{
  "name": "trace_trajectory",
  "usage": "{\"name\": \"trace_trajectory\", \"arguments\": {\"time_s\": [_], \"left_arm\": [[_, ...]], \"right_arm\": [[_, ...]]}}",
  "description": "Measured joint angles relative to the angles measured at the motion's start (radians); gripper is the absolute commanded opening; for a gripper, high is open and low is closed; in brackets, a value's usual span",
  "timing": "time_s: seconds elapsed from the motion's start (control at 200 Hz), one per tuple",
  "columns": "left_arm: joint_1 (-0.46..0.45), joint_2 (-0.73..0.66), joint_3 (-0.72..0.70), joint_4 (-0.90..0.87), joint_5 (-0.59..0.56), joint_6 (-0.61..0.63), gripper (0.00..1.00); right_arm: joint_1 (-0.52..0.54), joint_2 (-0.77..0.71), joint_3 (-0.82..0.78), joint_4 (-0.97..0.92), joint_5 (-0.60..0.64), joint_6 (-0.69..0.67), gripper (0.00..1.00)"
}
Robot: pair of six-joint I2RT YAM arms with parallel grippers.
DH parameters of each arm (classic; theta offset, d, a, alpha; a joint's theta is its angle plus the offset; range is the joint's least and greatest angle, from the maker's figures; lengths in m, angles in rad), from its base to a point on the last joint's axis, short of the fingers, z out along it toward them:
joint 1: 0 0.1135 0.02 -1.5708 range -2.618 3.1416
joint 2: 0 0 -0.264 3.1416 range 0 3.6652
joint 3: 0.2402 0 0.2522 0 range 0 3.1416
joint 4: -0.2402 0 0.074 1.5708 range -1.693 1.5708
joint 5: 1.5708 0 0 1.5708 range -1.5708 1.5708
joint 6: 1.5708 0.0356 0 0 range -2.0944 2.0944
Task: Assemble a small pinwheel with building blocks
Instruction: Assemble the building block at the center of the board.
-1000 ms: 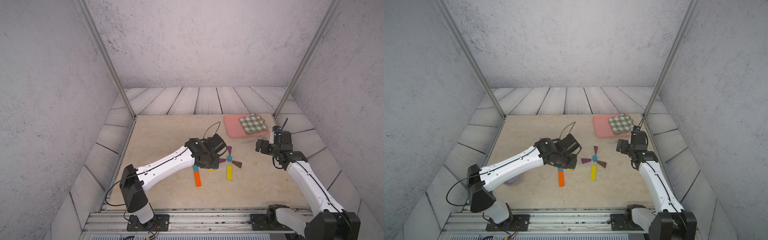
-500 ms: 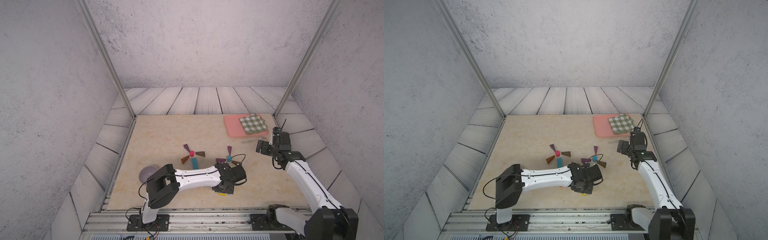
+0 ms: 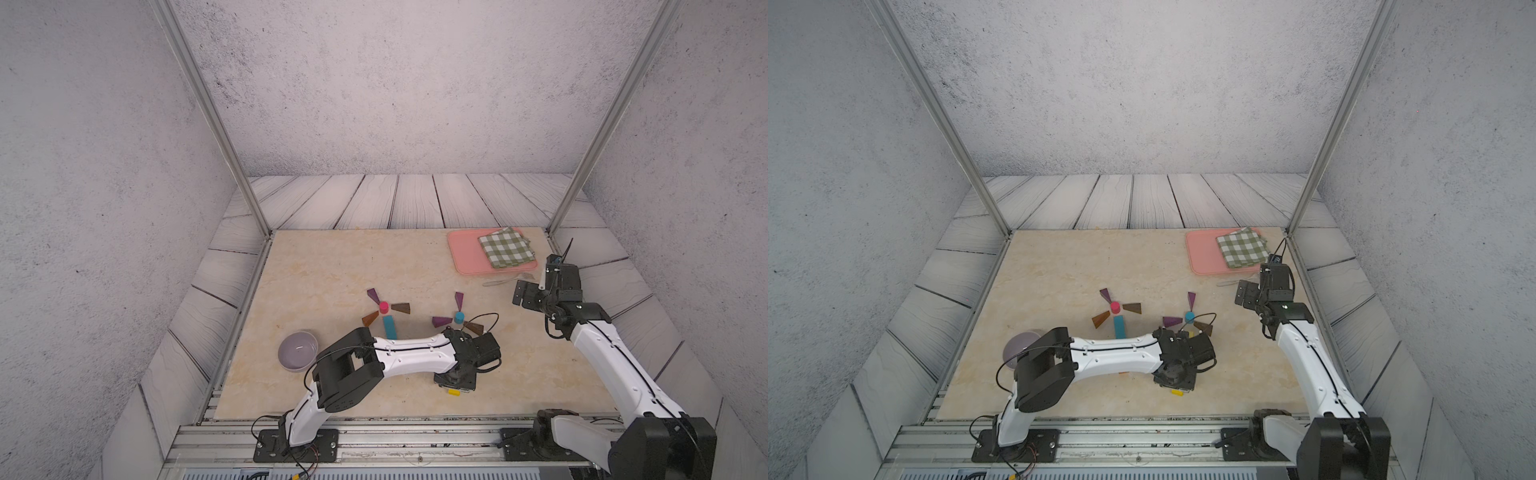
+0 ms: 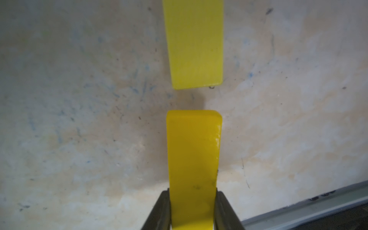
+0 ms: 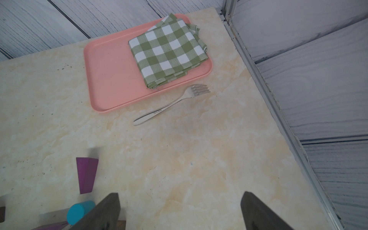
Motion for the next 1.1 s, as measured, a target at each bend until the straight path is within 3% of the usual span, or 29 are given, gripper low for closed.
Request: {"name": "trace_trajectory", "arguments": {"time_s": [1.101], "left_arm": [[0.021, 0.049, 0.03, 0.002, 0.025, -0.039, 0.14]], "right_arm": [[-0.003, -0.013, -0.017, 0.014, -0.006, 0.002, 0.99]]}}
